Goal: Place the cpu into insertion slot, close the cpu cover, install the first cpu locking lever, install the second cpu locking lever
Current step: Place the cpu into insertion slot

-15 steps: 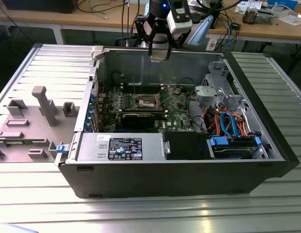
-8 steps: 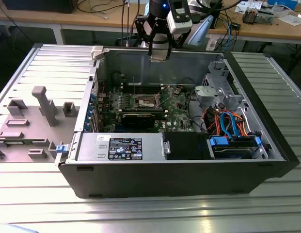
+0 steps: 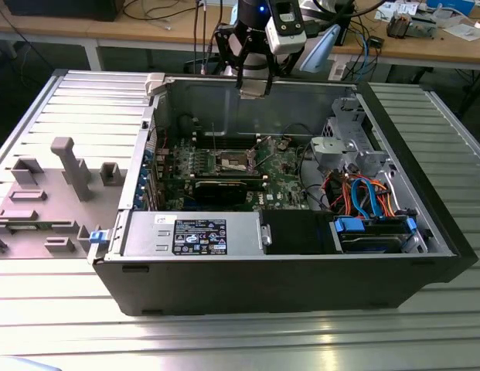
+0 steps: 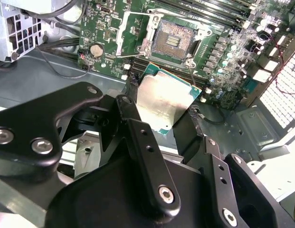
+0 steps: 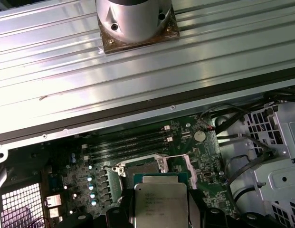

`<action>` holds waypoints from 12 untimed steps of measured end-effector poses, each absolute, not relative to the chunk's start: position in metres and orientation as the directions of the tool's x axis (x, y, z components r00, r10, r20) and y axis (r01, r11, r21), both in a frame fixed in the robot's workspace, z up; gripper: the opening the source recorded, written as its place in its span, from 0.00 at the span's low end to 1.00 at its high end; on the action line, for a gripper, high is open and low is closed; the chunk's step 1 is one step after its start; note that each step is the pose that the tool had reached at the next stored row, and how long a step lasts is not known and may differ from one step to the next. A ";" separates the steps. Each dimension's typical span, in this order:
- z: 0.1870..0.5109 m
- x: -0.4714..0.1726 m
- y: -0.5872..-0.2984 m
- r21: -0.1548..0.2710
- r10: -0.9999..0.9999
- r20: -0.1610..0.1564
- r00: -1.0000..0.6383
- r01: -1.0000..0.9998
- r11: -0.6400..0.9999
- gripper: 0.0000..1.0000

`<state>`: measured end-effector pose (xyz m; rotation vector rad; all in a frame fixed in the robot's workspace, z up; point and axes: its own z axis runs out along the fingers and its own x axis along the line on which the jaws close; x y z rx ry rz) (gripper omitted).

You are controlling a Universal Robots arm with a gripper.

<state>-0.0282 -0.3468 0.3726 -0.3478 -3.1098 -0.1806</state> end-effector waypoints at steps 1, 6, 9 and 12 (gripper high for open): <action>0.373 -0.028 -0.347 0.114 0.220 0.020 -0.975 0.221 0.969 0.55; 0.373 -0.029 -0.347 0.113 0.232 0.020 -0.973 0.232 0.966 0.55; 0.372 -0.029 -0.347 0.113 0.253 0.020 -0.967 0.254 0.961 0.55; 0.372 -0.029 -0.347 0.113 0.256 0.020 -0.966 0.257 0.960 0.55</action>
